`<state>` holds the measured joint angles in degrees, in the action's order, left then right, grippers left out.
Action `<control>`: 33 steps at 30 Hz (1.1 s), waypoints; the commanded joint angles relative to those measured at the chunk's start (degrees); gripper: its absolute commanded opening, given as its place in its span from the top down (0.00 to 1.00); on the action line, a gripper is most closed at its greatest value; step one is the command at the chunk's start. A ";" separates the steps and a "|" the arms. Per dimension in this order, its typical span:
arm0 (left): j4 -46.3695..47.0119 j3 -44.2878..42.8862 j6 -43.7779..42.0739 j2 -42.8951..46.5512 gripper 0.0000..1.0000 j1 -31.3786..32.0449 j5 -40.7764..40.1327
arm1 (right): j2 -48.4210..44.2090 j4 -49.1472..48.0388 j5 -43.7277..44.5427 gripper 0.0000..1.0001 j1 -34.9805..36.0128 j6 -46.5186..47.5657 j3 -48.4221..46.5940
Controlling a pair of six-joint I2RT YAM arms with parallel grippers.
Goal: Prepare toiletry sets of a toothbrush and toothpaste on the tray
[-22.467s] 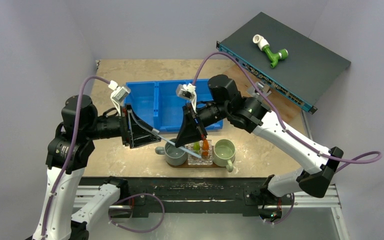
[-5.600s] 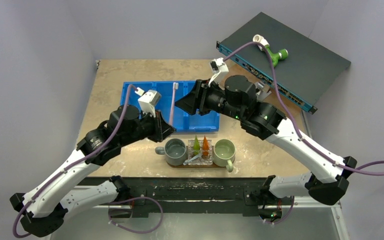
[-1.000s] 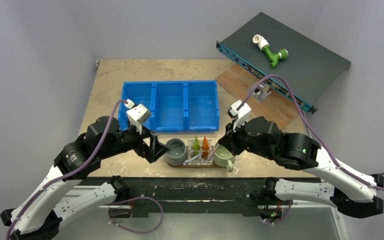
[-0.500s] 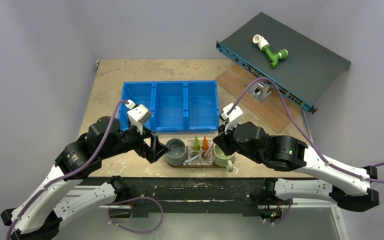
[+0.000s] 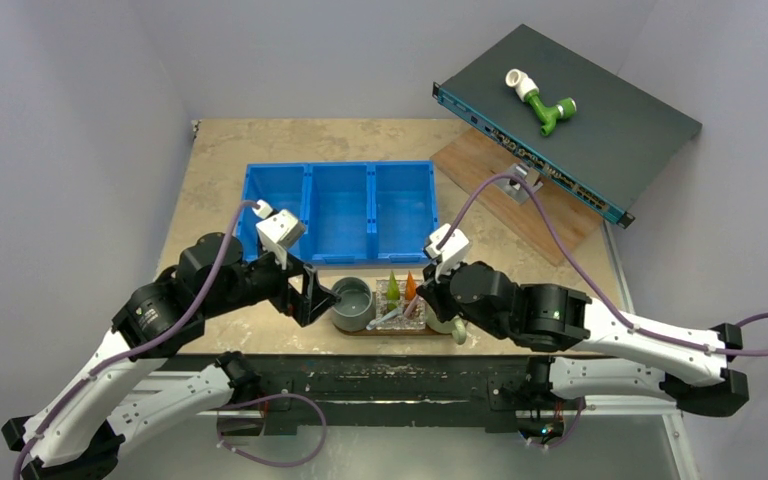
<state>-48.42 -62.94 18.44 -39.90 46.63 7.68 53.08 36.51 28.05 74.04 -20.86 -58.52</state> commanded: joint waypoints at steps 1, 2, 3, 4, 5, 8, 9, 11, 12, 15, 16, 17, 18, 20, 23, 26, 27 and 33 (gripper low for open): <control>2.73 0.23 -0.85 -0.27 0.00 0.17 -0.12 | -1.22 -6.90 3.71 1.00 1.80 2.19 2.96; 2.79 0.30 -0.83 -0.31 0.00 0.19 -0.12 | -1.22 -7.50 4.04 1.00 2.22 2.36 3.57; 2.85 0.34 -0.93 -0.35 0.00 0.20 -0.11 | -1.22 -8.10 4.66 1.00 2.59 2.59 4.16; 2.89 0.37 -0.94 -0.45 0.00 0.14 -0.12 | -1.22 -8.61 5.08 1.00 2.98 2.92 4.66; 3.01 0.44 -0.95 -0.59 0.00 0.13 -0.12 | -1.27 -9.12 5.73 1.00 3.30 3.09 5.24; 3.22 0.49 -1.02 -1.02 0.00 0.13 -0.08 | -1.71 -10.87 7.31 1.00 4.06 3.82 7.20; 3.18 0.46 -1.03 -1.13 0.00 0.13 -0.04 | -1.93 -11.29 7.74 1.00 4.23 3.97 7.76; 3.25 0.42 -1.07 -1.46 0.00 0.18 0.04 | -2.56 -12.40 8.60 1.00 4.59 4.30 9.03; 3.30 0.37 -1.10 -1.60 0.00 0.20 0.09 | -2.85 -13.15 9.06 1.00 4.76 4.44 9.84; 3.25 0.18 -1.20 -1.99 0.00 0.18 0.14 | -3.77 -15.23 10.42 1.00 5.17 4.89 11.94; 3.29 0.08 -1.20 -2.14 0.00 0.20 0.14 | -4.13 -16.14 10.64 1.00 5.32 5.24 12.78; 3.40 0.05 -1.24 -2.26 0.00 0.14 0.18 | -4.39 -17.18 10.88 1.00 5.39 5.50 13.59; 3.38 -0.03 -1.29 -2.40 0.00 0.14 0.22 | -4.58 -18.01 11.10 1.00 5.49 5.75 14.26; 3.35 -0.19 -1.34 -2.71 0.00 0.16 0.23 | -4.85 -19.59 11.56 1.00 5.70 6.08 15.45; 3.58 -0.34 -1.28 -3.05 0.00 0.17 0.15 | -5.17 -21.34 12.09 1.00 5.92 6.59 16.76; 3.67 -0.34 -1.21 -3.53 0.00 0.17 0.33 | -5.40 -22.65 12.36 1.00 6.03 6.74 18.05; 3.71 -0.34 -1.21 -3.66 0.00 0.14 0.44 | -5.50 -23.16 12.37 1.00 6.10 6.74 18.48; 3.64 -0.65 -1.12 -4.02 0.00 0.21 1.01 | -6.42 -25.70 14.39 1.00 6.98 6.40 20.67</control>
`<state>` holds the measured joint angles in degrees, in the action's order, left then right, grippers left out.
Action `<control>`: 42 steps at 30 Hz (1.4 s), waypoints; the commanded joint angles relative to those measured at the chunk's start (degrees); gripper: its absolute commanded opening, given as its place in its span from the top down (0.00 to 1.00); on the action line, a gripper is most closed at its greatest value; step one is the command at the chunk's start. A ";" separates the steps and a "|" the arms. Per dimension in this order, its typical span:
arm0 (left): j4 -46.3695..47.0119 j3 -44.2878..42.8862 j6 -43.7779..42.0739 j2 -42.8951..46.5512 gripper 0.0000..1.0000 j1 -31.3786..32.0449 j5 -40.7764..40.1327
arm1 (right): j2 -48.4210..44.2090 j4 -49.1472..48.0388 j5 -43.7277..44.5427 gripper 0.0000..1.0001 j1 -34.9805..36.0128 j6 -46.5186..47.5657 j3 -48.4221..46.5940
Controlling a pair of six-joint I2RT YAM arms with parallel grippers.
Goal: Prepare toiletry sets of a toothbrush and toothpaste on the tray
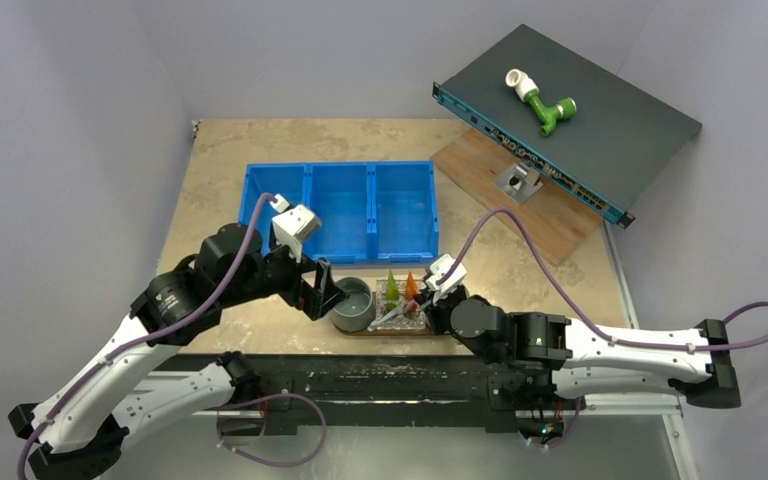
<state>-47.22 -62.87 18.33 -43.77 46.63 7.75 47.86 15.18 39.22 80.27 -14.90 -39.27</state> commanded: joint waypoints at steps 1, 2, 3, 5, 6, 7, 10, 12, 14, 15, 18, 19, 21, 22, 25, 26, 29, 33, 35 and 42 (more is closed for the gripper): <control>2.35 -0.87 -0.97 -0.25 0.00 0.14 1.03 | -1.25 -4.70 3.54 1.00 0.95 0.36 1.66; 2.16 -1.04 -1.06 -0.34 0.00 0.19 1.12 | -1.34 -5.01 3.84 1.00 1.21 0.31 1.77; 2.02 -1.18 -1.05 -0.47 0.00 0.21 1.25 | -1.40 -5.37 4.18 1.00 1.47 0.31 2.03; 1.88 -1.35 -1.10 -0.53 0.00 0.14 1.39 | -1.41 -5.73 4.76 1.00 2.02 0.31 2.47; 1.87 -1.51 -1.10 -0.61 0.00 0.13 1.39 | -1.30 -5.77 4.85 1.00 2.21 0.31 2.59; 1.79 -1.55 -1.10 -0.68 0.00 0.18 1.44 | -1.20 -5.64 4.96 1.00 2.44 0.24 2.63; 1.70 -1.72 -1.10 -0.83 0.00 0.17 1.57 | -0.75 -4.77 5.08 1.00 2.90 -0.47 2.47; 1.83 -1.83 -1.02 -0.96 0.00 0.21 1.63 | -0.54 -3.57 4.51 1.00 3.11 -1.01 1.93; 2.00 -1.74 -0.96 -1.09 0.00 0.20 1.78 | -0.57 -2.35 4.25 0.98 3.16 -1.55 1.51; 2.11 -1.73 -0.93 -1.18 0.00 0.15 1.83 | -0.65 -1.74 4.20 0.97 3.21 -1.73 1.41; 2.39 -1.72 -0.81 -1.56 0.00 0.21 2.07 | -1.41 -0.24 3.44 0.90 3.23 -2.14 1.21; 2.50 -1.75 -0.83 -1.66 0.00 0.20 2.17 | -1.78 -0.06 3.08 0.87 3.23 -2.22 1.30; 2.73 -1.77 -0.83 -1.82 0.00 0.21 2.36 | -2.60 0.39 2.71 0.82 3.35 -2.63 1.51; 2.71 -1.81 -0.84 -1.92 0.00 0.18 2.35 | -3.23 0.43 2.48 0.80 3.32 -2.73 1.70; 2.68 -1.90 -0.84 -2.10 0.00 0.16 2.40 | -3.94 0.63 2.35 0.71 3.31 -3.03 1.65; 2.69 -1.90 -0.81 -2.11 0.00 0.17 2.44 | -3.99 0.82 2.35 0.68 3.31 -3.08 1.48; 2.78 -1.90 -0.83 -2.20 0.00 0.14 2.45 | -3.61 1.32 2.27 0.65 3.39 -3.21 0.66; 2.87 -1.86 -0.75 -2.11 0.00 0.13 2.48 | -3.10 1.78 2.26 0.63 3.40 -3.39 -0.62; 2.90 -1.87 -0.74 -2.11 0.00 0.21 2.58 | -2.89 2.25 2.62 0.61 3.40 -3.51 -1.63; 2.12 -2.70 -0.88 -2.10 0.00 0.15 2.38 | -1.35 5.19 4.72 0.53 3.42 -4.52 -5.22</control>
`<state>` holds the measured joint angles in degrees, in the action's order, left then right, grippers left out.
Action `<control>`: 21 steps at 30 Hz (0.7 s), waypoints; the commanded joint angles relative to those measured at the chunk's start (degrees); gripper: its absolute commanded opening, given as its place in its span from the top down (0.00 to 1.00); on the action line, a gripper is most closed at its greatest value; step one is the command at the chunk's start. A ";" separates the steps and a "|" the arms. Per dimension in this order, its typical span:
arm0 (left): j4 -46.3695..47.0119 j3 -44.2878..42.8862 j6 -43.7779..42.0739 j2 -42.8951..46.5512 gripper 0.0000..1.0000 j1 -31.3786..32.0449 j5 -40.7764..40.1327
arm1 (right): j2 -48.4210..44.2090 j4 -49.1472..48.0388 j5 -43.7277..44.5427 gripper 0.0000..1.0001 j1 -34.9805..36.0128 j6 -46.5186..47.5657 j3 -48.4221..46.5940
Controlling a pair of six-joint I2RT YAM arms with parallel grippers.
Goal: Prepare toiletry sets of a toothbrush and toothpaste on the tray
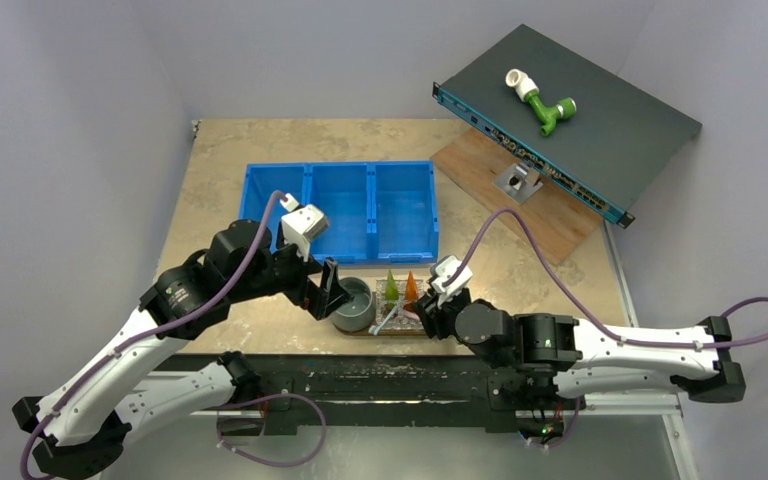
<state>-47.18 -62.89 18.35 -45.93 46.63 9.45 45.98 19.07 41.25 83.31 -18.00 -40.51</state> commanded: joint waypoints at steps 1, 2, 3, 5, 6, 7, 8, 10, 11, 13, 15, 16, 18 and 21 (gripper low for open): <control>1.95 -2.94 -0.94 -0.02 0.00 0.17 0.59 | 0.67 1.45 3.09 0.51 0.39 -1.36 -4.62; 1.78 -3.06 -0.95 -0.03 0.00 0.14 0.45 | 0.83 1.49 3.41 0.50 0.38 -1.26 -5.21; 1.62 -3.29 -0.95 -0.03 0.00 0.17 0.21 | 0.99 1.50 3.66 0.49 0.37 -1.18 -5.93; 1.13 -3.73 -0.95 0.03 0.00 0.17 -0.39 | 1.40 1.73 4.04 0.47 0.36 -1.08 -7.39; 0.98 -3.97 -1.00 0.05 0.00 0.18 -0.81 | 1.73 1.71 3.96 0.46 0.36 -0.84 -8.27; 0.74 -4.19 -1.07 0.05 0.00 0.14 -1.38 | 2.08 1.38 4.09 0.45 0.36 -0.44 -9.10; 0.58 -4.50 -1.09 0.05 0.00 0.13 -1.82 | 2.48 1.13 4.58 0.43 0.36 0.07 -9.98; -0.05 -5.25 -1.16 -0.07 0.00 0.21 -2.84 | 3.48 0.39 6.19 0.36 0.36 1.73 -11.79; -0.36 -5.69 -1.25 -0.20 0.00 0.15 -3.58 | 4.29 0.13 7.49 0.34 0.36 2.48 -12.97; -0.88 -6.57 -1.51 -0.57 0.00 0.16 -4.86 | 5.87 -0.72 8.84 0.30 0.30 5.13 -15.48; -1.91 -7.82 -1.71 -1.36 0.00 0.15 -6.30 | 8.10 -2.56 9.05 0.27 0.00 8.73 -18.48; -2.50 -8.56 -1.87 -1.88 0.00 0.16 -7.08 | 9.29 -3.37 8.68 0.25 -0.43 10.61 -19.79; -3.52 -9.93 -2.28 -2.93 0.00 0.17 -8.98 | 11.65 -4.44 7.44 0.24 -2.48 13.52 -22.87; -4.54 -12.23 -3.19 -4.40 0.00 0.06 -12.29 | 15.30 -3.65 -0.03 0.24 -10.19 14.77 -28.34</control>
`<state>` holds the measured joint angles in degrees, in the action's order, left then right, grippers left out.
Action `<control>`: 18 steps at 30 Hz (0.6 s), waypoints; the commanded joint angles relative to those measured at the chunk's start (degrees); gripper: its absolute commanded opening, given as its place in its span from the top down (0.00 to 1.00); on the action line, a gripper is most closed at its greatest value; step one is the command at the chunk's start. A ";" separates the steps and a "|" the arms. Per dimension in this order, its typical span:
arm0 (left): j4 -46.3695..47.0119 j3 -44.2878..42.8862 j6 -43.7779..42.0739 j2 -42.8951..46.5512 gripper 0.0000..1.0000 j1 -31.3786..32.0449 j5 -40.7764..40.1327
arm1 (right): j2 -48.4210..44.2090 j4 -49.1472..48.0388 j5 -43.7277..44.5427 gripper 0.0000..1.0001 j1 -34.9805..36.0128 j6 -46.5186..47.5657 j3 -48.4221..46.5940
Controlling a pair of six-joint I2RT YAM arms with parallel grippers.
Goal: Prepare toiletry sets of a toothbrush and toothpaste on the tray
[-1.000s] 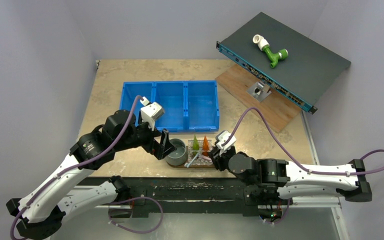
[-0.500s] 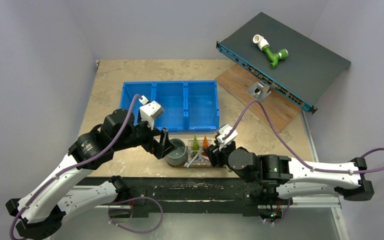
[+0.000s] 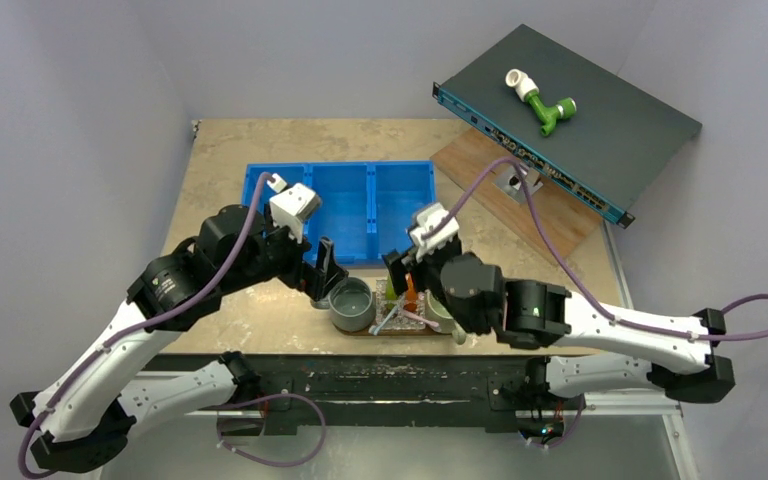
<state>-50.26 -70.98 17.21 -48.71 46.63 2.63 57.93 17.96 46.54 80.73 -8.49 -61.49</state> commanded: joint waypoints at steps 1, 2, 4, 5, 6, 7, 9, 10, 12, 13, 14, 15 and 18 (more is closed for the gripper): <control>-1.96 -5.16 -2.47 -2.24 0.00 -0.05 -6.22 | 4.47 -1.83 -9.22 0.24 -10.31 5.16 -9.10; -2.56 -6.26 -2.86 -2.94 0.00 -0.29 -7.03 | 5.42 -1.89 -11.13 0.24 -12.78 5.54 -10.49; -3.44 -8.56 -3.45 -4.15 0.00 -0.79 -9.03 | 7.28 -2.06 -13.98 0.23 -16.29 6.44 -13.34; -3.67 -9.54 -3.98 -4.98 0.00 -1.25 -9.61 | 8.15 -1.92 -15.28 0.23 -18.08 6.72 -14.84; -3.77 -10.24 -4.11 -5.56 0.00 -1.94 -10.09 | 9.08 -1.77 -16.47 0.23 -19.94 6.72 -16.28; -3.64 -10.94 -4.12 -6.05 0.00 -2.80 -10.20 | 9.91 -1.43 -17.80 0.23 -21.90 6.30 -17.64; -3.02 -11.92 -3.95 -7.10 0.00 -5.77 -9.37 | 11.46 -0.46 -20.67 0.23 -25.96 4.94 -20.29; -2.83 -12.36 -3.81 -7.71 0.00 -7.39 -8.68 | 11.96 -0.46 -22.55 0.23 -28.08 4.18 -21.19; -1.91 -12.91 -3.68 -8.39 0.00 -11.13 -7.04 | 12.49 -0.75 -25.73 0.23 -32.25 2.83 -22.15; -1.38 -12.95 -3.60 -8.54 0.00 -13.02 -6.06 | 12.55 -0.89 -27.08 0.23 -34.50 2.14 -22.32; -0.70 -13.08 -3.47 -8.71 0.00 -15.13 -5.55 | 12.49 -0.91 -28.51 0.22 -37.72 1.11 -22.34; -0.52 -13.35 -3.05 -8.93 0.00 -16.92 -5.68 | 12.28 -0.84 -30.26 0.22 -40.64 -0.01 -22.24; 0.30 -12.83 -1.73 -8.38 0.00 -21.92 -5.42 | 10.30 -1.56 -35.31 0.23 -48.09 -3.01 -20.12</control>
<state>-53.12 -82.08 14.39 -57.87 29.93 -3.88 70.87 17.69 19.46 40.12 -6.96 -81.47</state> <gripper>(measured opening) 0.998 0.773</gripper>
